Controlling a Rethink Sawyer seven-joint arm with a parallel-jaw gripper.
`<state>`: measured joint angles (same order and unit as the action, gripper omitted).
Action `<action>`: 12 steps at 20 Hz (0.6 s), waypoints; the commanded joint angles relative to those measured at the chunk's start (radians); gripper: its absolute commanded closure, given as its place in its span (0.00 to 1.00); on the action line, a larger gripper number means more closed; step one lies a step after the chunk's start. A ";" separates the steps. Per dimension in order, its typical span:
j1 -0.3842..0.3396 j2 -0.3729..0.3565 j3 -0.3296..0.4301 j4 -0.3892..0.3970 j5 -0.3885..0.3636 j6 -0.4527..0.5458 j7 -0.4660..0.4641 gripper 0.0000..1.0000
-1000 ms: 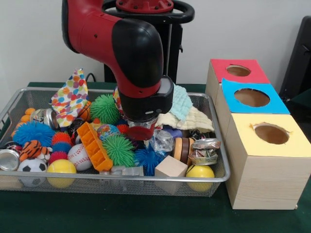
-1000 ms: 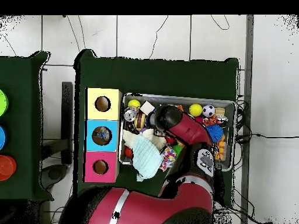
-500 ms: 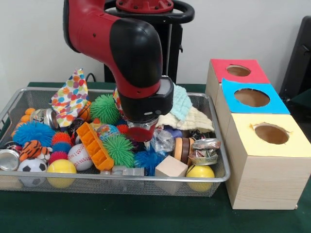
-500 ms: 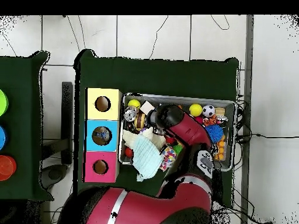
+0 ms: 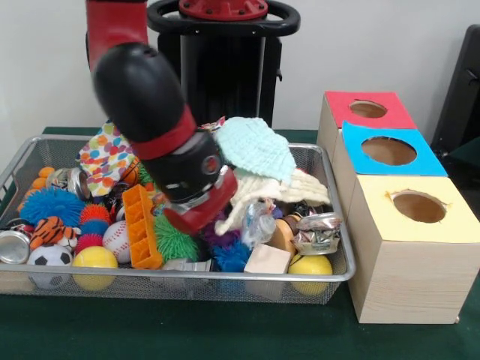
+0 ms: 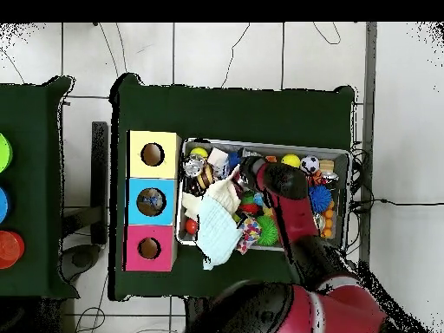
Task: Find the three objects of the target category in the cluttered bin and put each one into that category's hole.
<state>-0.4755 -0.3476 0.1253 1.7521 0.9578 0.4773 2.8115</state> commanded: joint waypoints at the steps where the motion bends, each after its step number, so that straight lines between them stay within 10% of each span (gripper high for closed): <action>1: -0.138 0.063 0.548 0.168 0.224 -0.192 -0.303 0.00; 9: -0.241 0.176 0.623 0.158 -0.019 -0.185 -0.218 0.00; 11: -0.246 0.180 0.606 0.149 -0.056 -0.147 -0.202 0.00; 12: -0.162 0.127 0.480 0.103 -0.105 -0.090 -0.135 0.00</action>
<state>-0.7532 -0.2879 0.4695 1.8757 0.9479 0.4181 2.8012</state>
